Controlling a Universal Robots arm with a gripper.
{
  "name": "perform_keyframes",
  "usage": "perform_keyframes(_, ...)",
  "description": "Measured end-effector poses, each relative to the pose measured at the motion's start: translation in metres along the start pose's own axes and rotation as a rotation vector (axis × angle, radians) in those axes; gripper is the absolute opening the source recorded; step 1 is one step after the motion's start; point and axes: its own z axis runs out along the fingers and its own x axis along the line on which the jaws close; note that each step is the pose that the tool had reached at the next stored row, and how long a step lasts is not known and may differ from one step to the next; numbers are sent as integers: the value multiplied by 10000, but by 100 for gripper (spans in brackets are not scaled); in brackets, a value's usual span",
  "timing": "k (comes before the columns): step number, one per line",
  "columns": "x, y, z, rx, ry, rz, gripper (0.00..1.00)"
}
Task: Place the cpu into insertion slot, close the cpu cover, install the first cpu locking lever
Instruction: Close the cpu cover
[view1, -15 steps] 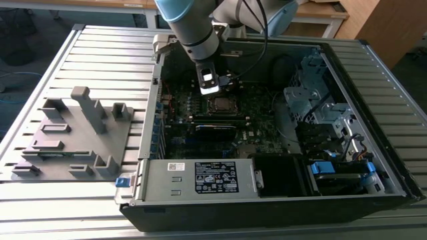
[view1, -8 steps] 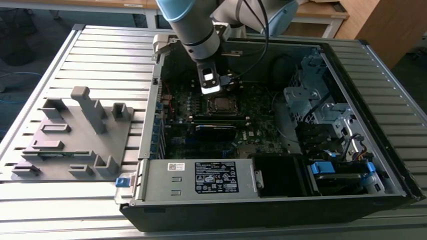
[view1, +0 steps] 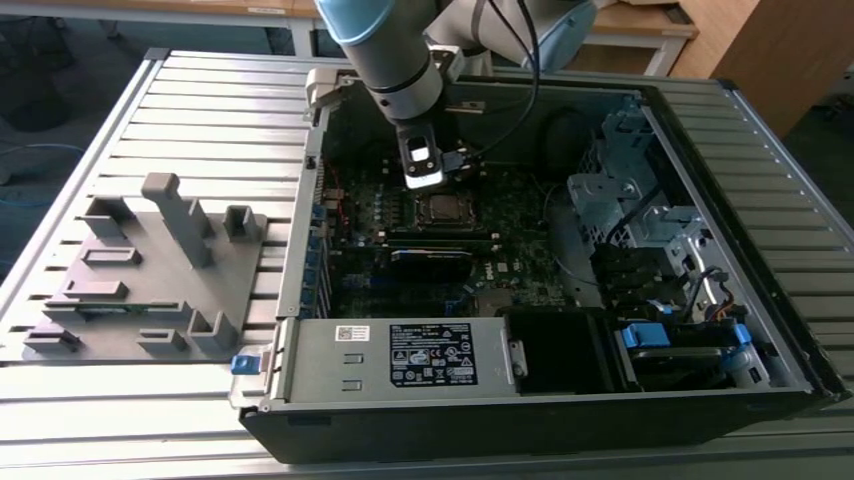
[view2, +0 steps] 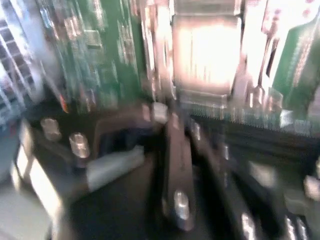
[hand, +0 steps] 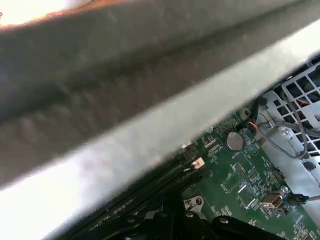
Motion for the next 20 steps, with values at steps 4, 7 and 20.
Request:
perform_keyframes(4,-8,6,-13,5,1,1,10)
perform_keyframes(7,-24,24,-62,4,1,0,10)
perform_keyframes(20,-74,83,-220,41,34,20,10)
